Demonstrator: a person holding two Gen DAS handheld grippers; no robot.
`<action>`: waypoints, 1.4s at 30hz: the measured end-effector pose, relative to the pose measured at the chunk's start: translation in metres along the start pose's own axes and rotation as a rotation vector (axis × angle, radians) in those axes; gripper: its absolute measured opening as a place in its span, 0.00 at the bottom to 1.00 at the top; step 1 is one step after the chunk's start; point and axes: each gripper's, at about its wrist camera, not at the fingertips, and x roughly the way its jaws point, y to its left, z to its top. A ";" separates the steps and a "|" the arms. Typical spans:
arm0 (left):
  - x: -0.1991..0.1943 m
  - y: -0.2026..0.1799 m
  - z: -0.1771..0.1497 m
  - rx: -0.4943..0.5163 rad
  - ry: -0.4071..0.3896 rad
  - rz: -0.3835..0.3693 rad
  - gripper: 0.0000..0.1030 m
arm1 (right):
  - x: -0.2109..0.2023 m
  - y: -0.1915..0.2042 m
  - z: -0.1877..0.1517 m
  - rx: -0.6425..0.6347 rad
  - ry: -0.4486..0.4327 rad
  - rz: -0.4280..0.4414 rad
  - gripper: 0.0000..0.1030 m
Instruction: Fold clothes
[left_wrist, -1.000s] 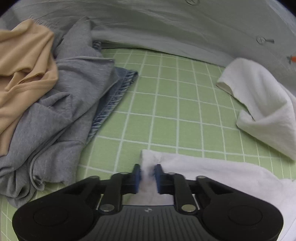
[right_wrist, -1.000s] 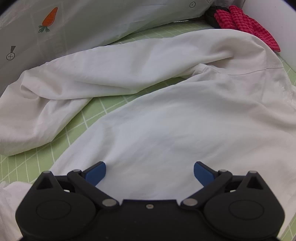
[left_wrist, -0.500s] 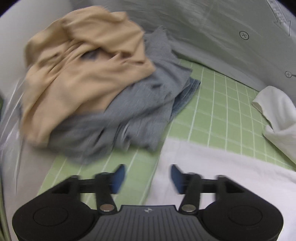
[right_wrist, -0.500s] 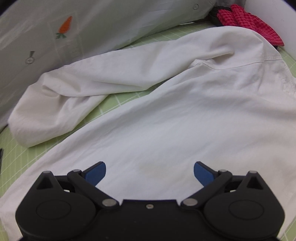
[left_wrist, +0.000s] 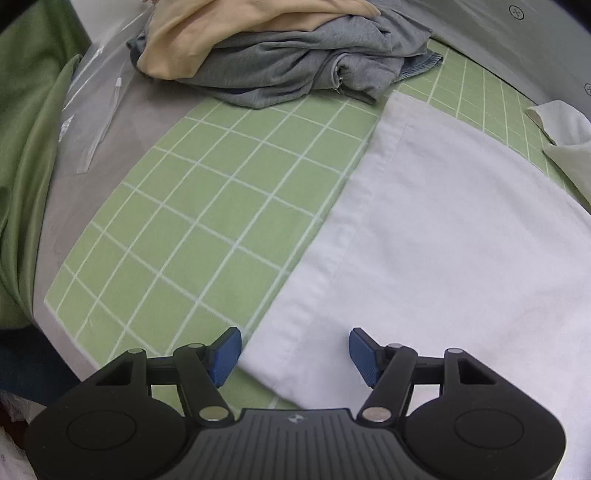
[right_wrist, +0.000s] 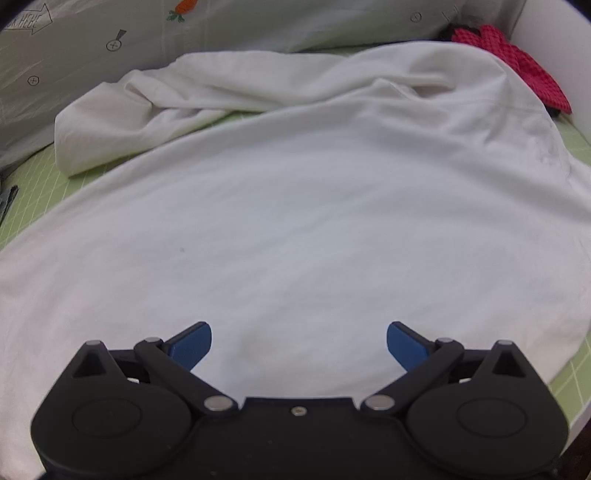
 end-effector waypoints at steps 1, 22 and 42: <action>-0.002 0.000 -0.002 0.001 -0.012 0.001 0.60 | 0.000 -0.001 -0.004 -0.003 0.005 -0.002 0.99; -0.023 0.058 -0.031 -0.062 -0.065 0.104 0.11 | -0.026 -0.010 -0.052 -0.060 0.031 0.023 0.99; -0.048 -0.049 0.037 0.035 -0.131 0.025 0.86 | -0.043 0.010 0.037 -0.002 -0.190 0.130 1.00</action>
